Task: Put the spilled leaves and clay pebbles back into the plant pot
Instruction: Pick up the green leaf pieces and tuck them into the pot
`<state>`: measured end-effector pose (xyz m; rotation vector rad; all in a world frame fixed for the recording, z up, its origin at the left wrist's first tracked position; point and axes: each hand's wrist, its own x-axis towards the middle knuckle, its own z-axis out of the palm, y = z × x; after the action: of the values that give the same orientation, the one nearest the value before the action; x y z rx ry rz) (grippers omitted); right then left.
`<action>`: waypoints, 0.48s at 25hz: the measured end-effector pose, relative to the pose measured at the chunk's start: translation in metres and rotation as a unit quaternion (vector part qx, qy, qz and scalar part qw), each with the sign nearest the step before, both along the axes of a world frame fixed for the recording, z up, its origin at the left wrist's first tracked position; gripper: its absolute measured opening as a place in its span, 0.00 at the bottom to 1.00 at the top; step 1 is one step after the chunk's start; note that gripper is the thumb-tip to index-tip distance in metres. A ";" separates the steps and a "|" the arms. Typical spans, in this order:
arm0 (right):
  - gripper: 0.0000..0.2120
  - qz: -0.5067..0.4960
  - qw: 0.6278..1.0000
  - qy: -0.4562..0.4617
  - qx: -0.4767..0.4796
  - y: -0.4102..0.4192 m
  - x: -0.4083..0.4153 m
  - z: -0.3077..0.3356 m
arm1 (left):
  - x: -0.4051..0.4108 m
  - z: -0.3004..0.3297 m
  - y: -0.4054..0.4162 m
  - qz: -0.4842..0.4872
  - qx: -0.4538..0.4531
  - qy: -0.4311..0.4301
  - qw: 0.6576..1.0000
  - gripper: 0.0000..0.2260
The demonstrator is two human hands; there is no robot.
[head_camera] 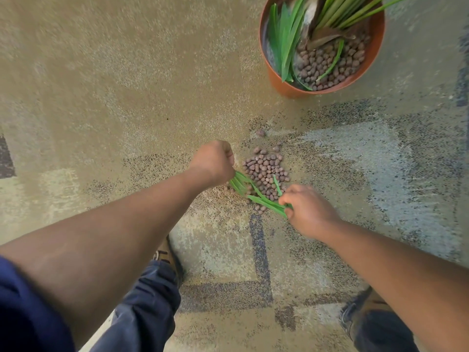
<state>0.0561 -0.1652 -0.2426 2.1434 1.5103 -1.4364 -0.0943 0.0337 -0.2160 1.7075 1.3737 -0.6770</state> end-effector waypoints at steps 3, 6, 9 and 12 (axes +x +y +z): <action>0.09 -0.045 0.999 -0.002 0.011 0.013 0.000 0.008 | 0.007 0.011 0.009 -0.020 0.025 -0.014 0.999 0.14; 0.18 -0.124 0.992 0.011 0.026 0.033 -0.005 0.020 | 0.016 0.023 0.018 -0.032 0.027 -0.025 0.999 0.13; 0.34 -0.276 0.953 0.091 0.084 0.063 -0.010 0.044 | 0.029 0.039 0.036 0.022 -0.019 -0.054 0.998 0.10; 0.36 -0.336 0.920 0.141 0.145 0.093 -0.005 0.062 | 0.048 0.059 0.055 0.120 -0.083 -0.122 0.982 0.09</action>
<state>0.0514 -0.0727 -0.1801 2.9404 1.1581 -1.8849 -0.0464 0.0883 -0.1574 1.4133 1.2840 -0.4188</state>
